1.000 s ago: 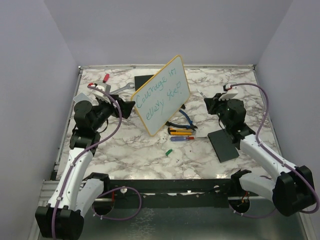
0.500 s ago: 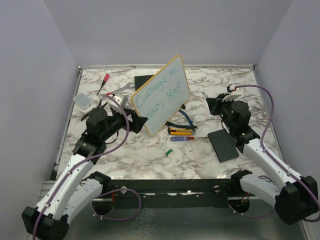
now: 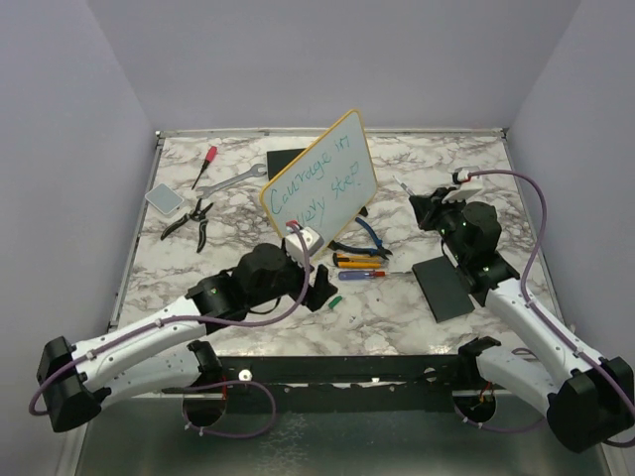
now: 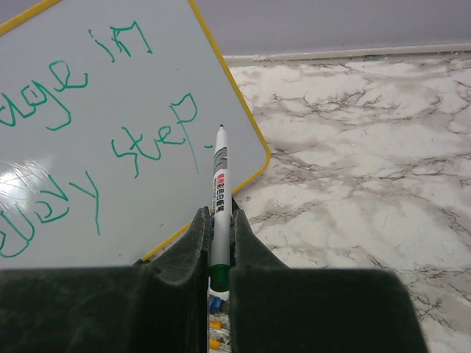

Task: Write a sentence on the whiteboard
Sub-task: Close the whiteboard marker at the center of the board.

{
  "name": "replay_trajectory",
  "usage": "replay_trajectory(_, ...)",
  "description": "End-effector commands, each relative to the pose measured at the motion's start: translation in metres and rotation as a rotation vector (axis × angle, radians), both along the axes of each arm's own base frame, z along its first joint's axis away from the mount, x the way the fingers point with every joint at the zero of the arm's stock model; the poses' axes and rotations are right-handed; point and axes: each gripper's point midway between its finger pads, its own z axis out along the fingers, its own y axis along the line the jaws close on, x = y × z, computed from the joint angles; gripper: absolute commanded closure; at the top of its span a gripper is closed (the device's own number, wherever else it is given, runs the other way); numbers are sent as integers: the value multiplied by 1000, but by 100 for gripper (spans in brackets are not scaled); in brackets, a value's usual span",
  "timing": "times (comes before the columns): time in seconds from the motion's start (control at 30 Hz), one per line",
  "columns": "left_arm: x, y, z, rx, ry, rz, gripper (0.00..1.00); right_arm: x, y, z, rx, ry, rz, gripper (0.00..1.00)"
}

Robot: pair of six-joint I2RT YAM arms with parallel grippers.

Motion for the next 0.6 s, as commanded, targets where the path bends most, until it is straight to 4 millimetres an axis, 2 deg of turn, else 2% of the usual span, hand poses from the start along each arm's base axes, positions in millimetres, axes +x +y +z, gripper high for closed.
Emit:
replay_trajectory(0.0,-5,-10,-40,121,-32,32,25,-8,1,-7,-2,19,23,99)
replay_trajectory(0.1,-8,-19,-70,174,-2,2,30,-10,2,-9,1,26,31,99)
replay_trajectory(0.2,-13,-31,-91,209,15,-32,33,-12,3,-12,-1,40,38,100)
replay_trajectory(0.3,-7,-36,-103,235,10,1,40,-15,3,-13,1,42,41,99)
replay_trajectory(0.43,-2,-52,-108,221,-4,-16,41,-17,2,-15,2,47,43,100)
replay_trajectory(0.57,0,-58,-128,280,14,-28,44,-18,2,-16,-3,53,43,99)
